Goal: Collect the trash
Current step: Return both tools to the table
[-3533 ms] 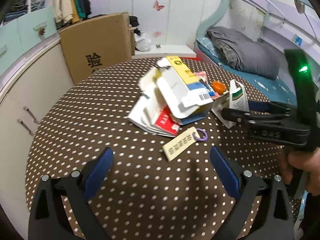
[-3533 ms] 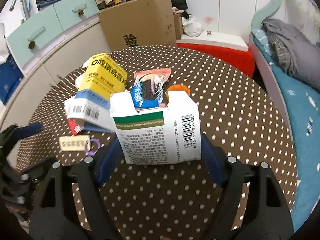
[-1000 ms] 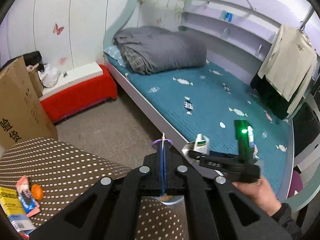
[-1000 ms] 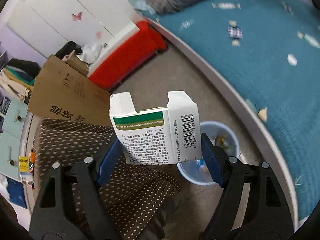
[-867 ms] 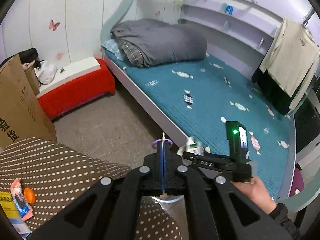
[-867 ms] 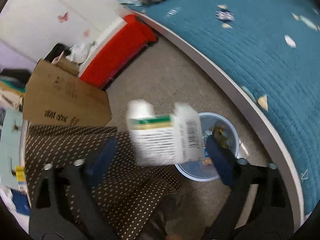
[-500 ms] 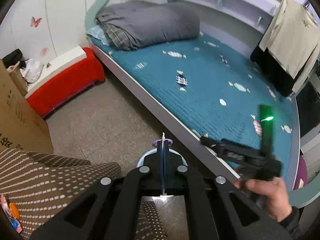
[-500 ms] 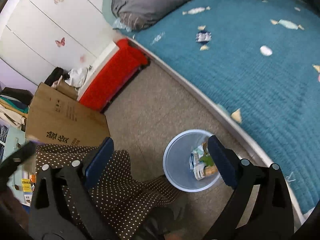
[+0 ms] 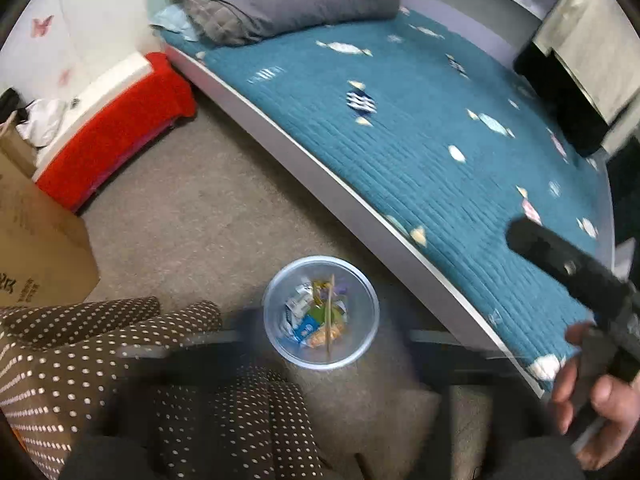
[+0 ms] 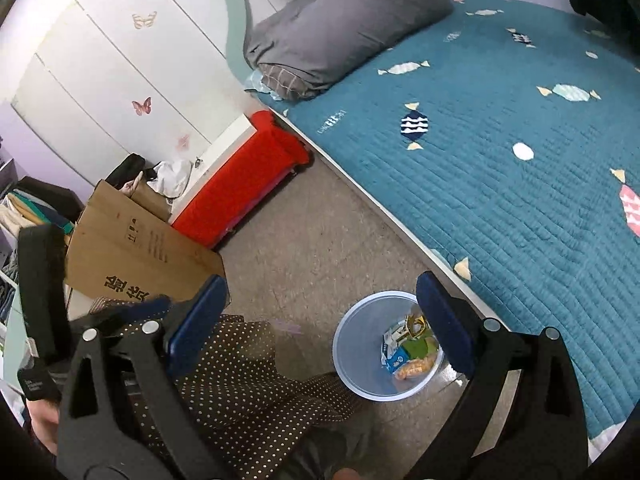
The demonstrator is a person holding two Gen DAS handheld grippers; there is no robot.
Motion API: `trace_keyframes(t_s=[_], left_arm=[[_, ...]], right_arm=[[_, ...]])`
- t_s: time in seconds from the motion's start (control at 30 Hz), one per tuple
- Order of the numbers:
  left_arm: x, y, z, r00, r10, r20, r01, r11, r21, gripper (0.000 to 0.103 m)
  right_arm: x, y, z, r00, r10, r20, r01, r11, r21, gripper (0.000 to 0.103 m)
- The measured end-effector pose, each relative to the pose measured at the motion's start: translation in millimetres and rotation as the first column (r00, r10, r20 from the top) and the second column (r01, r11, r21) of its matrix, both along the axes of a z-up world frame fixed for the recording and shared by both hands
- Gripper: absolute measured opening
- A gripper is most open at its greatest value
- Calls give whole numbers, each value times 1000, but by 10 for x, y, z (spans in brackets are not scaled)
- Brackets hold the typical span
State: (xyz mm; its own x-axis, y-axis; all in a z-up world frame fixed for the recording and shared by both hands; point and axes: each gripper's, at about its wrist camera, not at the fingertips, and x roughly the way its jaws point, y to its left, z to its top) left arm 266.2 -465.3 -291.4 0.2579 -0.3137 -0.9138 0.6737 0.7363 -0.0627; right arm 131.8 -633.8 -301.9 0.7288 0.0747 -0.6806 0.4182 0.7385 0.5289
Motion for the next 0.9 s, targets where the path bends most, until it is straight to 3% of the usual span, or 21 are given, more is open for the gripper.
trace_keyframes(t_s=[0.07,0.47,0.9], left_arm=[[-19,65,107,998,24,53,-22,999,-25,96],[-176,529,645,984,115,139,-103,990,-92,96],[-734,1269,1545,929,183,322,-108,966,-237,96]], right_arm=[[1,35,28,1000,4,2,-4,1000,0,94],[-83,360,373,1000,1,32,1,999,-51,97],[-162,1074,1159,988,99,116,-81,985,-152,97]])
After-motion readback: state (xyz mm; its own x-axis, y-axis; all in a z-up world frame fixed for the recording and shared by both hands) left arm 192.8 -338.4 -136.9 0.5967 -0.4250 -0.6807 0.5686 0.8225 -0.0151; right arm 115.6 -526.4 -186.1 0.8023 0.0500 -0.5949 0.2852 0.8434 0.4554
